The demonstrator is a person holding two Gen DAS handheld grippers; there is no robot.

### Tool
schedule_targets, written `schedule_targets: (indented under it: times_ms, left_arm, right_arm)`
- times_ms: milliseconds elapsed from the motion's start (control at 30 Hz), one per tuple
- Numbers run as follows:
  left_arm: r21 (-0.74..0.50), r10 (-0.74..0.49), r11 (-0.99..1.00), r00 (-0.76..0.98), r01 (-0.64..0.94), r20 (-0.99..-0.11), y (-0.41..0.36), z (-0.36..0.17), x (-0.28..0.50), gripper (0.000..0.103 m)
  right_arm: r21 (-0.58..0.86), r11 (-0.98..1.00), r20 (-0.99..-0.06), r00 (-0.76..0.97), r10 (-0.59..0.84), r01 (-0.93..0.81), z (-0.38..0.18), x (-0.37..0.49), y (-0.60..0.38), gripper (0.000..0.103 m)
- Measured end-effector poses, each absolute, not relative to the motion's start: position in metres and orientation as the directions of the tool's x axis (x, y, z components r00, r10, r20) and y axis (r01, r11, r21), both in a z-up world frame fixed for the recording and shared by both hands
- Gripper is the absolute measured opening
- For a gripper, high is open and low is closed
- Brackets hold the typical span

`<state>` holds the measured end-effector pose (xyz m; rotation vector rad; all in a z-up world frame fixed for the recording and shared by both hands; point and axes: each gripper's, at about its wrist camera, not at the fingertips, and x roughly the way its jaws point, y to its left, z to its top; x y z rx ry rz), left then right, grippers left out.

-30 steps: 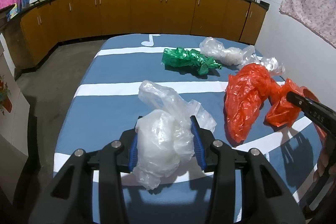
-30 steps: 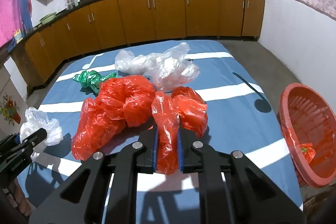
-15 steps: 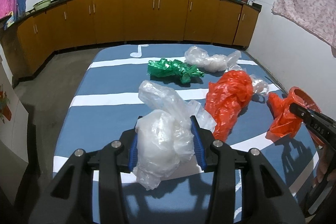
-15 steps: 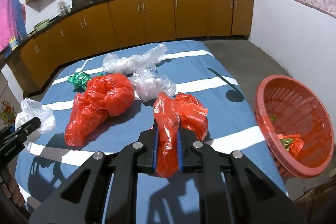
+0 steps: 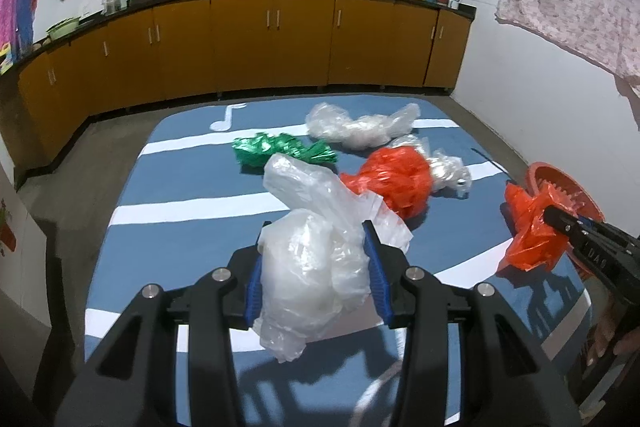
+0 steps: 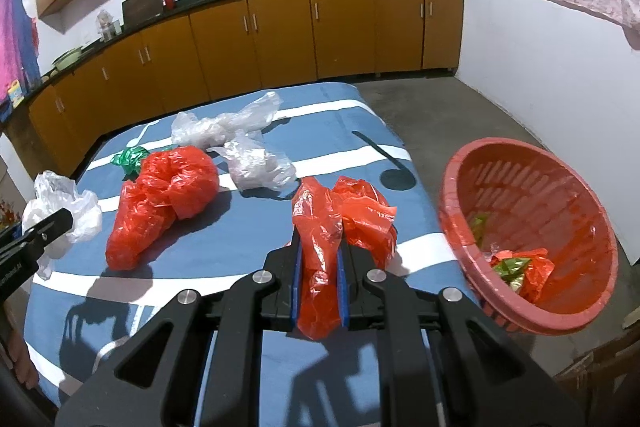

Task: Collect trash
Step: 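Carry the red bag with the right tool over the basket while the left carries the clear bag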

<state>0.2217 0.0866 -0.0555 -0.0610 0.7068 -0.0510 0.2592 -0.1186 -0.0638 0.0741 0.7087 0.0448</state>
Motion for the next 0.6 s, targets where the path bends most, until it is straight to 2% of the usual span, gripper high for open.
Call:
schedule_targets:
  times_ms: [600]
  left_arm:
    - [-0.069, -0.179, 0.982, 0.758, 0.175, -0.628, -0.008, -0.042, 0.237, 0.043]
  right_arm:
    - [0.031, 0.997, -0.625, 0.78, -0.034, 0.069, -0.059, 0.241, -0.177, 0.014]
